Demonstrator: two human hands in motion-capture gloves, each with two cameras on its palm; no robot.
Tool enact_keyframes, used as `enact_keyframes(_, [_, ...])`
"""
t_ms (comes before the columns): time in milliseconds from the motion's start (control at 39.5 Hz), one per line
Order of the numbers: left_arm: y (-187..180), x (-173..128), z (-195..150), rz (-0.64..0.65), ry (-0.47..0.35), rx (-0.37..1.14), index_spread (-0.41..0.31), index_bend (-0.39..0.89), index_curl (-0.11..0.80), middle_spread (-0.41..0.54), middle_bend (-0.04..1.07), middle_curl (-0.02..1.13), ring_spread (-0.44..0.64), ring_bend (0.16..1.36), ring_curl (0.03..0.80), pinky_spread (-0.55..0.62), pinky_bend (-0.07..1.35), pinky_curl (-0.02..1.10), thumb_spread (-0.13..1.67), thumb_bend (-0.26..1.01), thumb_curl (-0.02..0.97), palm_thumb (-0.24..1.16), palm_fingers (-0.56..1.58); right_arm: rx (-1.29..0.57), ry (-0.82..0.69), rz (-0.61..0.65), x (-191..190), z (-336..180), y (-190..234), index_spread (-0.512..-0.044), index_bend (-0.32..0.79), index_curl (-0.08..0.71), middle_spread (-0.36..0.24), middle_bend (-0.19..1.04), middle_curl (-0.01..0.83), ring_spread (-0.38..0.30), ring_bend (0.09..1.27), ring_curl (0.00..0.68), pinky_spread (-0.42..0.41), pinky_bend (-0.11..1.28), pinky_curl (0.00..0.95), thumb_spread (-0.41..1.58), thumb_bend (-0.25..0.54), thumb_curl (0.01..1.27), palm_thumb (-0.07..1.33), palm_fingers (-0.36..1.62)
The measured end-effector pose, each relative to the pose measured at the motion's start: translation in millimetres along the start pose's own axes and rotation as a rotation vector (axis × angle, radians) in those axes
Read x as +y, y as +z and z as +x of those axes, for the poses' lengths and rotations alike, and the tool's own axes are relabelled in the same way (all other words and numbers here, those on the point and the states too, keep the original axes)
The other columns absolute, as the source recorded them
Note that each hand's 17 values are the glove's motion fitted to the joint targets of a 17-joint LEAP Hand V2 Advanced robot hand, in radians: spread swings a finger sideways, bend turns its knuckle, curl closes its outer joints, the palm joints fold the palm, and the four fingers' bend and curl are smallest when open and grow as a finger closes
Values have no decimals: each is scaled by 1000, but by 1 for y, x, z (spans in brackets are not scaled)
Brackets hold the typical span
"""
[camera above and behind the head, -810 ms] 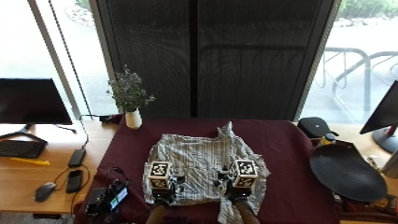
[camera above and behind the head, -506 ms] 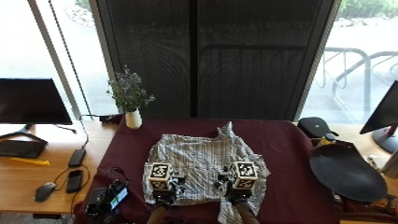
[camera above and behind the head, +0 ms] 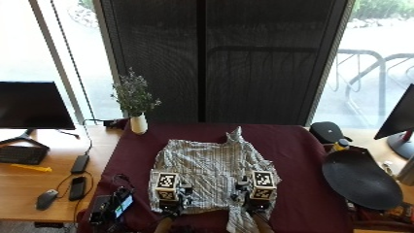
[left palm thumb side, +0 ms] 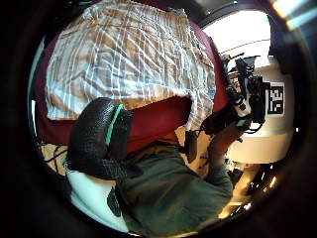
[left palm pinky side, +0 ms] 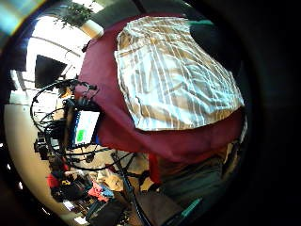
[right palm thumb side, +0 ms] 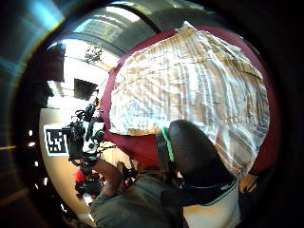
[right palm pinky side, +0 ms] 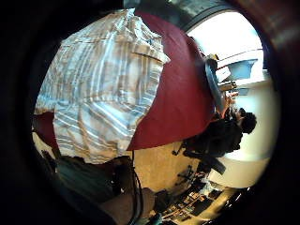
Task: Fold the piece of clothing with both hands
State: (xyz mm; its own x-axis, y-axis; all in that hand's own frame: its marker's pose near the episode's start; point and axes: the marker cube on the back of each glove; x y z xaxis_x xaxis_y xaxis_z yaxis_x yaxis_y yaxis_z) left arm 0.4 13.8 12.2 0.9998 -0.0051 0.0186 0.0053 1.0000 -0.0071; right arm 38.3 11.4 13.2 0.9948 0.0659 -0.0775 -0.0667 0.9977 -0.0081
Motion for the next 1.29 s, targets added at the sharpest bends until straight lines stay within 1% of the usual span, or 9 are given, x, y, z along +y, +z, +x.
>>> enact_keyframes(430, [76,-4,-1,-211,25,36,-55,117,276,61,194,352,217,535,296,278,451,303,1137,-21,279,353,362,-48,33,-175,14,50,58,-336,123,246,13,169,274,140,285,242,226,622,354,1124,15,293,433,237])
enact_keyframes(683, [104,-1,-5,-184,28,22,-72,172,300,55,187,363,187,548,304,246,456,318,1098,-21,295,359,406,44,41,-325,27,62,81,-329,162,260,4,164,279,121,308,261,191,653,363,1071,-7,315,497,266])
enact_keyframes(835, [108,2,-4,-60,6,75,-123,248,354,25,173,363,134,524,305,212,415,318,1102,-14,302,376,507,115,78,-266,25,69,90,-310,146,269,-41,158,276,-2,481,309,50,647,354,1088,44,346,651,571])
enact_keyframes(937, [102,3,-4,57,0,67,-168,332,392,-35,204,374,79,475,294,167,357,305,1118,-6,306,404,652,137,94,-172,24,67,88,-301,164,286,-87,170,287,-71,501,325,-49,652,351,1089,41,347,693,731])
enact_keyframes(1038, [89,-13,-17,268,-24,-65,-202,361,416,-104,239,395,6,450,297,132,298,300,1141,6,312,449,778,159,104,-84,23,66,87,-297,191,312,-132,181,303,-130,496,342,-138,642,355,1092,43,351,742,899])
enact_keyframes(1139, [97,-5,-2,215,-11,17,-241,380,432,-174,284,411,-99,459,307,88,206,285,1155,21,322,513,949,179,102,-2,22,65,87,-296,210,339,-187,182,316,-180,510,361,-200,592,348,1096,71,364,832,1067])
enact_keyframes(1164, [97,-3,0,201,-8,19,-248,379,433,-184,275,406,-114,453,304,78,189,281,1157,19,322,520,961,183,98,7,23,64,87,-295,187,333,-194,155,308,-180,483,350,-201,588,345,1093,49,357,806,1009])
enact_keyframes(1190, [95,-1,0,190,-8,14,-256,382,437,-193,262,408,-136,464,312,66,176,281,1155,20,324,532,978,188,93,11,24,64,86,-292,212,353,-185,187,322,-197,510,370,-227,575,349,1094,83,372,873,1137])
enact_keyframes(1291, [90,4,-2,176,-2,6,-281,384,449,-232,286,432,-198,458,330,42,135,271,1152,14,329,564,1041,199,66,61,27,65,82,-291,193,374,-194,215,350,-227,509,387,-267,541,351,1098,83,376,912,1209])
